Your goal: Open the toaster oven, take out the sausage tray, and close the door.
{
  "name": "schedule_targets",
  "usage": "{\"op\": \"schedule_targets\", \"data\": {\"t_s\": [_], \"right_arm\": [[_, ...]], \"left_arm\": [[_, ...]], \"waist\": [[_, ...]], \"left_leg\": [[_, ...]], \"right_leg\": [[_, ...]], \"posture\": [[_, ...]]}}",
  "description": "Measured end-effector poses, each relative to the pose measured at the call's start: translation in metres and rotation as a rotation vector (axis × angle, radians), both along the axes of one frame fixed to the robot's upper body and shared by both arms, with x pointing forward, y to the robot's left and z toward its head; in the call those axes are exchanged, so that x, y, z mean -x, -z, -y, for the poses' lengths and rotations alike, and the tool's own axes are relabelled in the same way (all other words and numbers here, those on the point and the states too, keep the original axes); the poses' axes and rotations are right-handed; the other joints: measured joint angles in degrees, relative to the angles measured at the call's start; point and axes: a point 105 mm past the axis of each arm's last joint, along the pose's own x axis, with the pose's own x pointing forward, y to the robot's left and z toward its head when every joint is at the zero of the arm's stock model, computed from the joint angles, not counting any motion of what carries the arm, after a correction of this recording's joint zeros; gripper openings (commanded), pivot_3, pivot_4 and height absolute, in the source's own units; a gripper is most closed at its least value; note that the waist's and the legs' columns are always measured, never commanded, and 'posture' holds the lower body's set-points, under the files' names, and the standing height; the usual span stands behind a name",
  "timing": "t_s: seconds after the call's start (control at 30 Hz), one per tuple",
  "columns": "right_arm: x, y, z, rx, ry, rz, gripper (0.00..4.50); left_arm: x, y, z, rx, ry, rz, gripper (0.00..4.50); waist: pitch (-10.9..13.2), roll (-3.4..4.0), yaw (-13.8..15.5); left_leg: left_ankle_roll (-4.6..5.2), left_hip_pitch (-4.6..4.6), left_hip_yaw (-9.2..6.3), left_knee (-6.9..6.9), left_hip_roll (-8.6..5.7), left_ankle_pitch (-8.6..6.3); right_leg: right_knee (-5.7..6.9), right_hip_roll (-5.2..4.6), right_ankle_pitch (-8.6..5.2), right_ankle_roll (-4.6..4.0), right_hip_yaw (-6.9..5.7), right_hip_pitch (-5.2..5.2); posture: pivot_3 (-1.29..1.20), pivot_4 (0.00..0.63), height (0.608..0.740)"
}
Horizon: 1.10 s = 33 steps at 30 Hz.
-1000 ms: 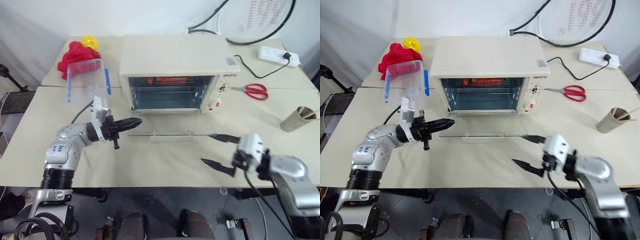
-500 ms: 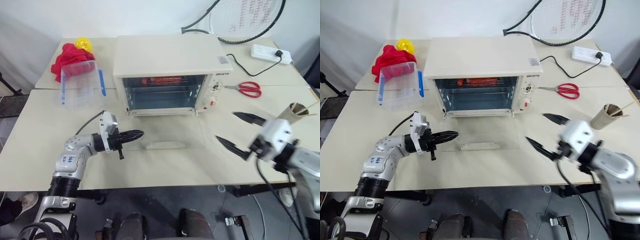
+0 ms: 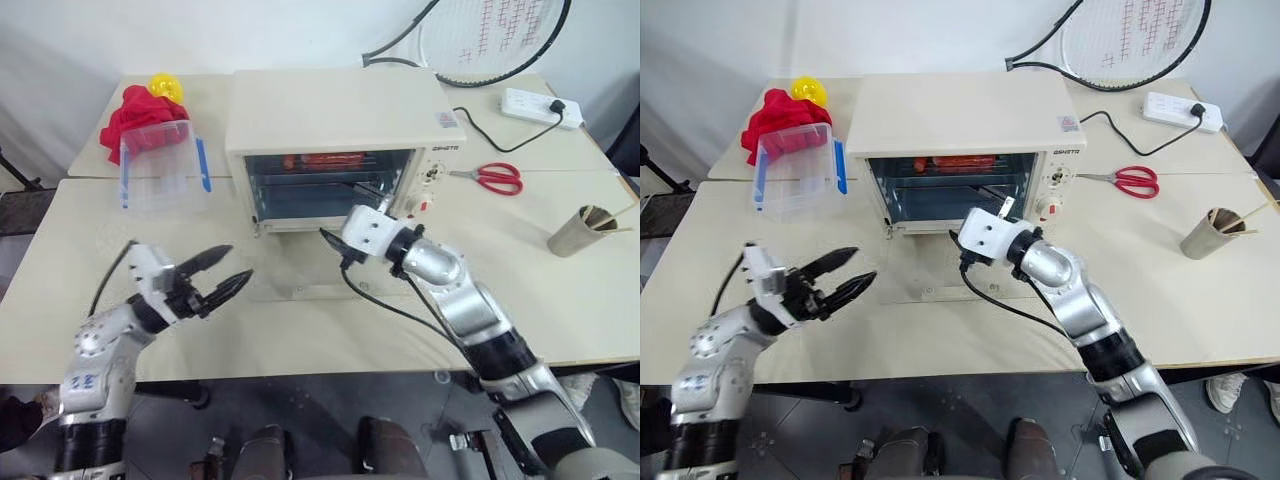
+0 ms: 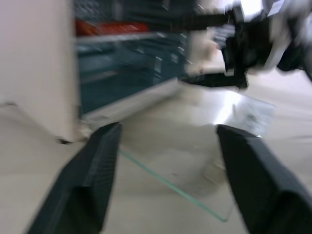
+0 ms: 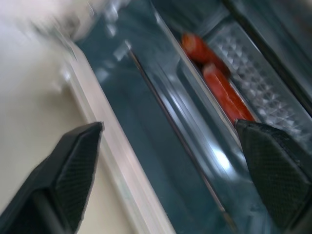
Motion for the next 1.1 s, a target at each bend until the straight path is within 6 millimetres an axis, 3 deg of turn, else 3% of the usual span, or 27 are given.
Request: {"op": "schedule_targets", "data": {"t_s": [0.23,0.37,0.5,0.6,0.83,0.97,1.1], "right_arm": [[-0.031,-0.023,-0.010,0.066,0.101,0.192,4.50],[-0.037,-0.017,-0.019,0.093,0.107,0.197,4.50],[-0.042,-0.006,-0.017,0.112,0.129,0.176,3.60],[-0.043,-0.011,-0.019,0.118,0.131,0.196,2.51],[-0.048,-0.023,-0.018,0.142,0.156,0.256,0.29],[-0.048,-0.023,-0.018,0.165,0.153,0.268,0.14],[-0.048,-0.024,-0.016,0.180,0.140,0.267,0.14]], "left_arm": [[0.018,-0.011,-0.007,0.056,-0.098,0.027,4.48],[0.019,-0.009,-0.008,0.071,-0.102,0.012,4.48],[0.015,-0.013,-0.006,0.077,-0.095,0.025,4.50],[0.009,-0.020,0.000,0.082,-0.064,0.047,4.50],[0.002,-0.014,0.012,0.088,0.028,0.005,4.50],[-0.002,-0.015,0.015,0.079,0.067,-0.001,4.50],[-0.021,-0.030,0.018,0.086,0.119,0.031,4.50]], "waist": [[0.0,0.00,-1.2],[0.0,0.01,-1.3],[0.0,0.01,-1.4],[0.0,0.01,-1.5],[0.0,0.01,-1.7],[-0.1,-0.08,-1.7],[-0.1,-0.09,-1.6]], "left_leg": [[-0.01,0.02,-0.07,-0.08,0.06,0.01],[-0.02,0.00,-0.11,-0.07,0.05,0.01],[-0.02,-0.01,-0.11,-0.07,0.05,0.01],[-0.02,-0.01,-0.09,-0.08,0.04,0.01],[-0.04,0.01,-0.09,-0.10,0.03,0.02],[-0.06,0.02,-0.09,-0.10,0.04,0.03],[-0.08,0.00,-0.10,-0.08,-0.01,0.04]], "right_leg": [[0.04,0.04,-0.04,-0.07,-0.14,-0.01],[0.05,0.04,-0.04,-0.07,-0.15,0.01],[0.04,0.04,-0.04,-0.07,-0.16,0.00],[0.04,0.05,-0.04,-0.07,-0.16,0.00],[0.03,0.11,-0.04,-0.08,-0.16,0.00],[0.03,0.14,-0.05,-0.08,-0.15,0.01],[0.00,0.15,-0.05,-0.08,-0.16,0.02]], "posture": [[0.00,0.150,0.740],[0.00,0.150,0.740],[0.00,0.150,0.740],[0.00,0.150,0.740],[0.00,0.150,0.740],[0.00,0.150,0.740],[0.00,0.150,0.740]]}}
